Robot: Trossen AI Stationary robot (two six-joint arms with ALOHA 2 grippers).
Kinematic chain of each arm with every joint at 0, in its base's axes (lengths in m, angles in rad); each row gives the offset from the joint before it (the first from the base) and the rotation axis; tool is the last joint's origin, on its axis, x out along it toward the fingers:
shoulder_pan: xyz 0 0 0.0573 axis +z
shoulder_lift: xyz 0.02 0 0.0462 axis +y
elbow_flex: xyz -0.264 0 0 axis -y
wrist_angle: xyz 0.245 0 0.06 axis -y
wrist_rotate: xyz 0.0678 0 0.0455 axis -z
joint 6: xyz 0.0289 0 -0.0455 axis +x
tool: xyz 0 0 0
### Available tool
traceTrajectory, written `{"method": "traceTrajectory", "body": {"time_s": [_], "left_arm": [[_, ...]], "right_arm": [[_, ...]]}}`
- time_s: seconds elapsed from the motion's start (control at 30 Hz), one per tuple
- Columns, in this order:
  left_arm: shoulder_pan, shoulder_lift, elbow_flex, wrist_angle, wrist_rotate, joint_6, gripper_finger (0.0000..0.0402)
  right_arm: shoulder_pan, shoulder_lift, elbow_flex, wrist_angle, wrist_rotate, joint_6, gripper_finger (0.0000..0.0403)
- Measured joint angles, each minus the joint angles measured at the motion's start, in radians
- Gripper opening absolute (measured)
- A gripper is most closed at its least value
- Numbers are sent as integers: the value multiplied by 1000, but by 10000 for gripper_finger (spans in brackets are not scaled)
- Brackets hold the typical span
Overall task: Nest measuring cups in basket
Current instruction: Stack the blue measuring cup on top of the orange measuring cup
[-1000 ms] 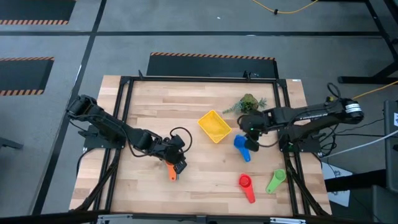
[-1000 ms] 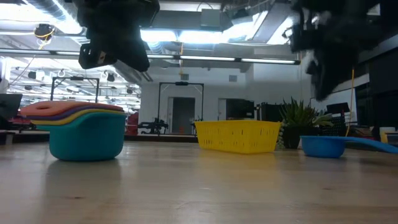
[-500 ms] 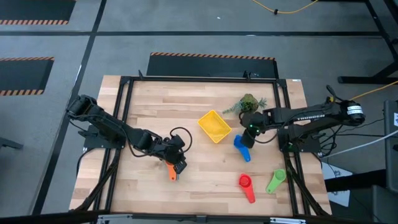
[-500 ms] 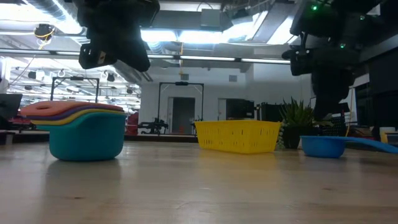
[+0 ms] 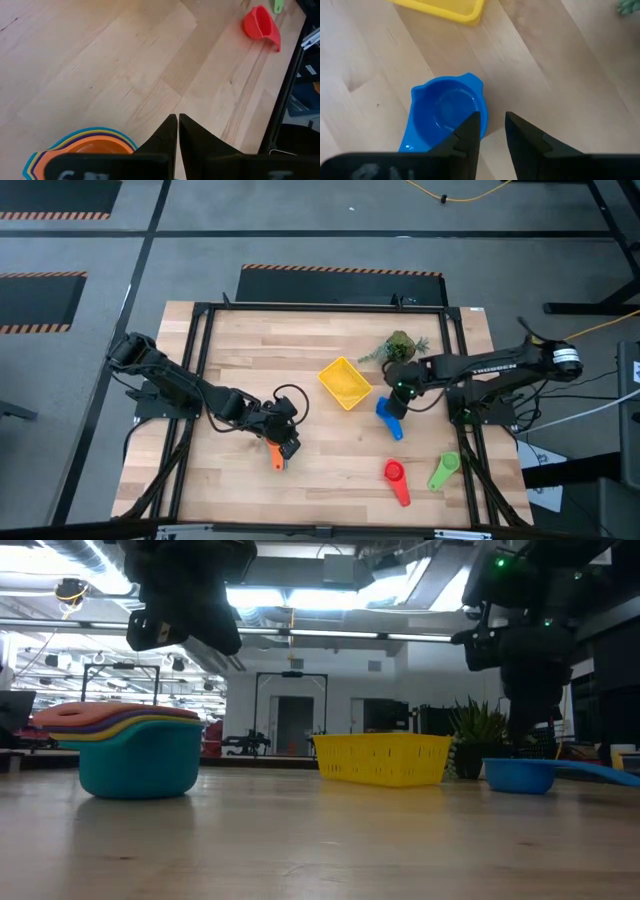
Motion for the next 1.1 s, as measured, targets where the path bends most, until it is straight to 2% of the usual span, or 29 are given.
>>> {"method": "traceTrajectory", "body": {"time_s": [0.63, 0.77, 0.93, 1.1], "left_arm": [[0, 0, 0, 0, 0, -5, 11], [0, 0, 0, 1, 0, -5, 11], [0, 0, 0, 6, -4, -5, 11], [0, 0, 0, 58, -71, -4, 11]], "right_arm": [[0, 165, 0, 41, 0, -2, 93], [0, 173, 0, 43, -2, -2, 72], [0, 173, 0, 43, -12, -29, 17], [0, 170, 3, 40, -43, -91, 24]]}}
